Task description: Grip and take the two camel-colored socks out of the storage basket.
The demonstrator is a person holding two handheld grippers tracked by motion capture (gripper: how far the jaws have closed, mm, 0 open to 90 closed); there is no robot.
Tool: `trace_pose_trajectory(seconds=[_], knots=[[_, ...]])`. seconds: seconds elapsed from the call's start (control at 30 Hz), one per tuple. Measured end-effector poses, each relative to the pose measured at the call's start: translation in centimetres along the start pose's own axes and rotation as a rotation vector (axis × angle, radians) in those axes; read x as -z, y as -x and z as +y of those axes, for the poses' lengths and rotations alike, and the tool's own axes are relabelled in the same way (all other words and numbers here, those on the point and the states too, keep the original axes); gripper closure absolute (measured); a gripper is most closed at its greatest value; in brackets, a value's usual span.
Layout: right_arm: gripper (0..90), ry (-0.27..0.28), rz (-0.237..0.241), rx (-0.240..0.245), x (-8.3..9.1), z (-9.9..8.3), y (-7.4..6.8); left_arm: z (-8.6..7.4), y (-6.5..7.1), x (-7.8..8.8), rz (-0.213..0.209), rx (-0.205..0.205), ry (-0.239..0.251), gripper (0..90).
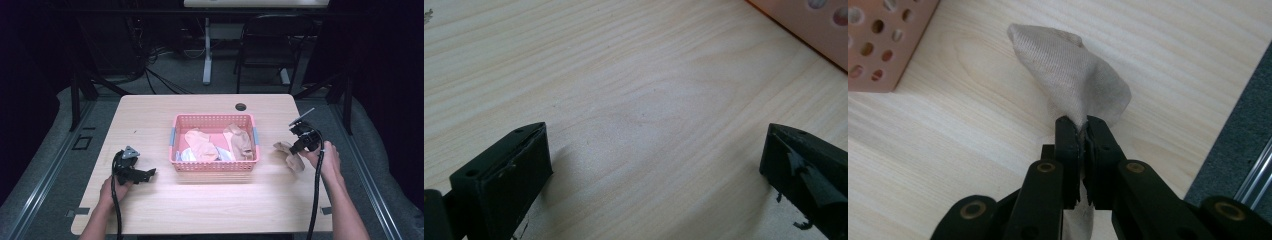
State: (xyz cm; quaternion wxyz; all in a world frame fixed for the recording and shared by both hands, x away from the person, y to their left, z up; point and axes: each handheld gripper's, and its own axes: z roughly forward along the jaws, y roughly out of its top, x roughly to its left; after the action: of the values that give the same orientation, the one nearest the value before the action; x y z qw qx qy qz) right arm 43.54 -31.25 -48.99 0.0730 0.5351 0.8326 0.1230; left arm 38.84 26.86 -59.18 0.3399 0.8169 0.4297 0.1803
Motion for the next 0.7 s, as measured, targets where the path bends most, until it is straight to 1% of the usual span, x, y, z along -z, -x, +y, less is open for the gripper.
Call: trace_pose_trajectory(seconds=[0.07,0.1,0.13,0.17,0.2,0.23,0.27,0.3,0.37,0.43,0.5,0.57,0.6,0.63,0.67,0.7], knots=[[85.6,-0.005,0.022,-0.01,-0.9,-0.2,0.2,0.0,0.0,0.0,0.0,0.0,0.0,0.0],[85.6,-0.025,0.008,-0.003,-1.2,-0.3,0.2,0.0,0.0,0.0,0.0,0.0,0.0,0.0],[85.6,-0.035,0.014,0.0,-1.5,-0.3,0.3,0.0,0.0,0.0,0.0,0.0,0.0,0.0],[85.5,-0.04,0.021,-0.011,-2.1,-0.4,0.3,0.0,0.0,0.0,0.0,0.0,0.0,0.0],[85.5,-0.04,0.021,-0.011,-2.1,-0.4,0.3,0.0,0.0,0.0,0.0,0.0,0.0,0.0],[85.5,-0.049,0.039,-0.017,-3.2,-0.6,0.3,0.0,0.0,0.0,0.0,0.0,0.0,0.0],[85.5,-0.058,0.046,-0.017,-3.4,-0.6,0.3,0.0,0.0,0.0,0.0,0.0,0.0,0.0],[85.5,-0.065,0.063,-0.018,-3.7,-0.7,0.3,0.0,0.0,0.0,0.0,0.0,0.0,0.0],[85.4,-0.074,0.066,-0.02,-4.2,-0.7,0.2,0.0,0.0,0.0,0.0,0.0,0.0,0.0],[85.3,-0.078,0.065,-0.023,-4.5,-0.7,0.2,0.0,0.0,0.0,0.0,0.0,0.0,0.0],[85.1,-0.102,0.056,0.0,-4.5,-0.7,0.3,0.0,0.0,0.0,0.0,0.0,0.0,0.0],[84.7,-0.081,0.063,-0.01,-4.6,-0.8,0.3,0.0,0.0,0.0,0.0,0.0,0.0,0.0],[84.3,-0.067,0.064,-0.027,-4.7,-0.9,0.2,0.0,0.0,0.0,0.0,0.0,0.0,0.0],[83.9,-0.076,0.07,-0.021,-4.7,-0.9,0.3,0.0,0.0,0.0,0.0,0.0,0.0,0.0],[83.0,-0.069,0.073,-0.026,-4.8,-1.0,0.3,0.0,0.0,0.0,0.0,0.0,0.0,0.0],[80.3,-0.084,0.071,-0.021,-4.7,-0.9,0.5,0.0,0.0,0.0,0.0,0.0,0.0,0.0]])
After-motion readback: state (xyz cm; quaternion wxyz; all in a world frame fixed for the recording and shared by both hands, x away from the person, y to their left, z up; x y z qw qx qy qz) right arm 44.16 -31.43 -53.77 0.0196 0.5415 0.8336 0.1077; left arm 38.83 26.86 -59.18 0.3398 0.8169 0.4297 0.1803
